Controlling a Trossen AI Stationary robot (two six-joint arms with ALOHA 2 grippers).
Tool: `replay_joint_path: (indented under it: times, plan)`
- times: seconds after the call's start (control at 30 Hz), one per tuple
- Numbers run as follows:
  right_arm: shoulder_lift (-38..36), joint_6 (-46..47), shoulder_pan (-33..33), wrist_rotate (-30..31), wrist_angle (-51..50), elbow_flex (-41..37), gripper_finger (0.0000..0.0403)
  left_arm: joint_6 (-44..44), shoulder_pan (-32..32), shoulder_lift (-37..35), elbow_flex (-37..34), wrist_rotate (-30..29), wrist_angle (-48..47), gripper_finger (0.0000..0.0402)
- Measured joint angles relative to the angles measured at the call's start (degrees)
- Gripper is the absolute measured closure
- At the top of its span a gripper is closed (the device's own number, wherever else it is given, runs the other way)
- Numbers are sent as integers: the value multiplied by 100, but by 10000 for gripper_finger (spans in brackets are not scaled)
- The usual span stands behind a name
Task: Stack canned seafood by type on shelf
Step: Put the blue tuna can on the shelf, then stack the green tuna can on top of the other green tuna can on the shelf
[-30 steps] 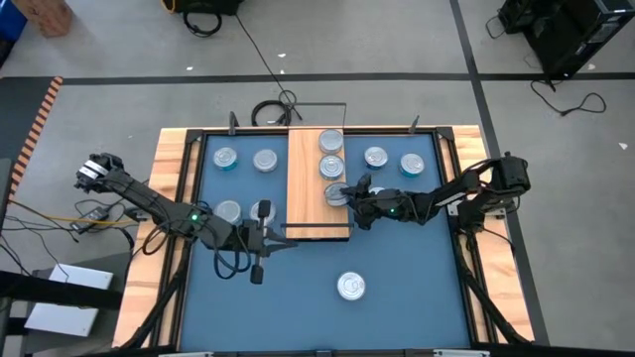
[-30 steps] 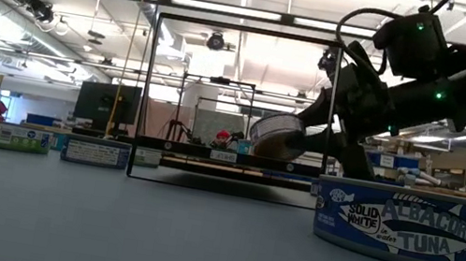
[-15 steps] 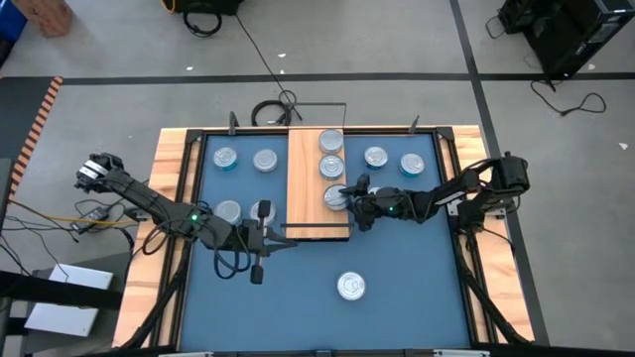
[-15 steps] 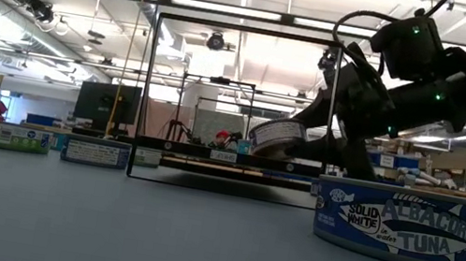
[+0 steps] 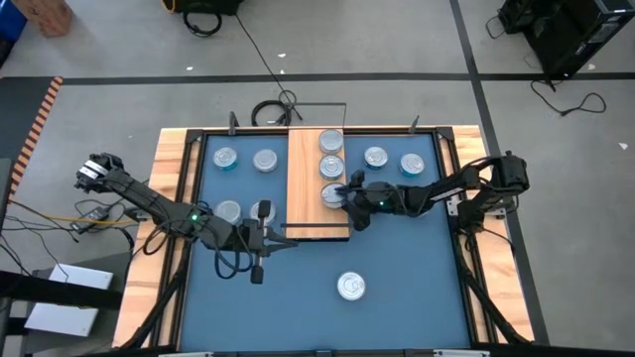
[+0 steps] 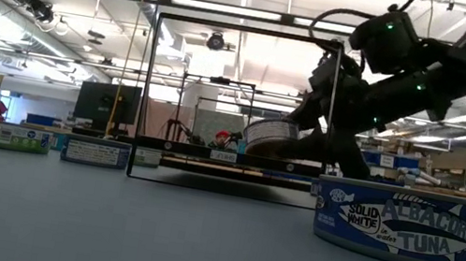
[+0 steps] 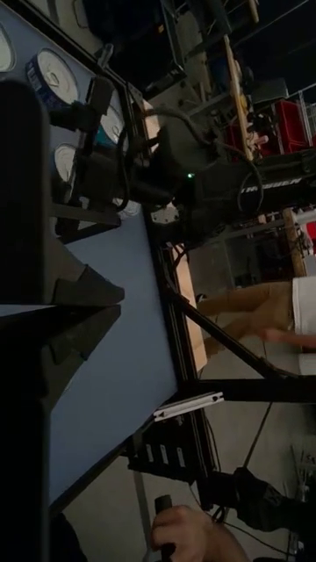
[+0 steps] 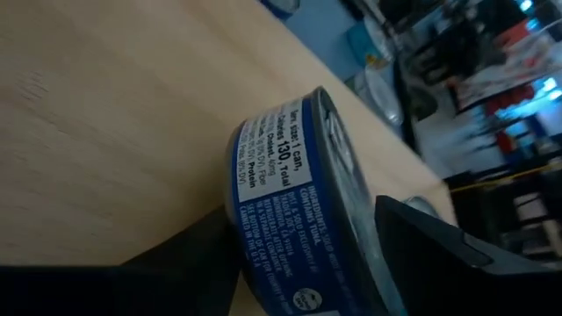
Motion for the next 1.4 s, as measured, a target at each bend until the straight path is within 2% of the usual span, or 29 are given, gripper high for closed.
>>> replay_joint_path:
  times: [0.17, 0.4, 0.67, 0.87, 0.97, 1.13, 1.4]
  plan:
    - [0, 352, -46, -106, -230, 183, 141, -4, 0, 2, 0, 0, -8, 401]
    - [0, 813, -120, -623, -651, 468, 139, -114, -2, 2, 0, 0, -47, 400]
    - [-7, 879, -129, -643, -929, 560, 139, -116, -4, 2, 0, 109, -54, 398]
    - [-77, 769, -41, -307, -979, 560, 143, -115, -4, 2, 1, 155, -101, 397]
    - [-234, 755, -6, -280, -1114, 560, 157, -138, 58, 2, 2, 168, -171, 397]
    - [-661, 769, -5, -76, -1545, 558, 196, -195, 327, 20, 2, 573, -136, 399]
    - [-1519, 987, -5, 65, -2015, 560, 288, -17, 762, 19, 2, 1043, -25, 400]
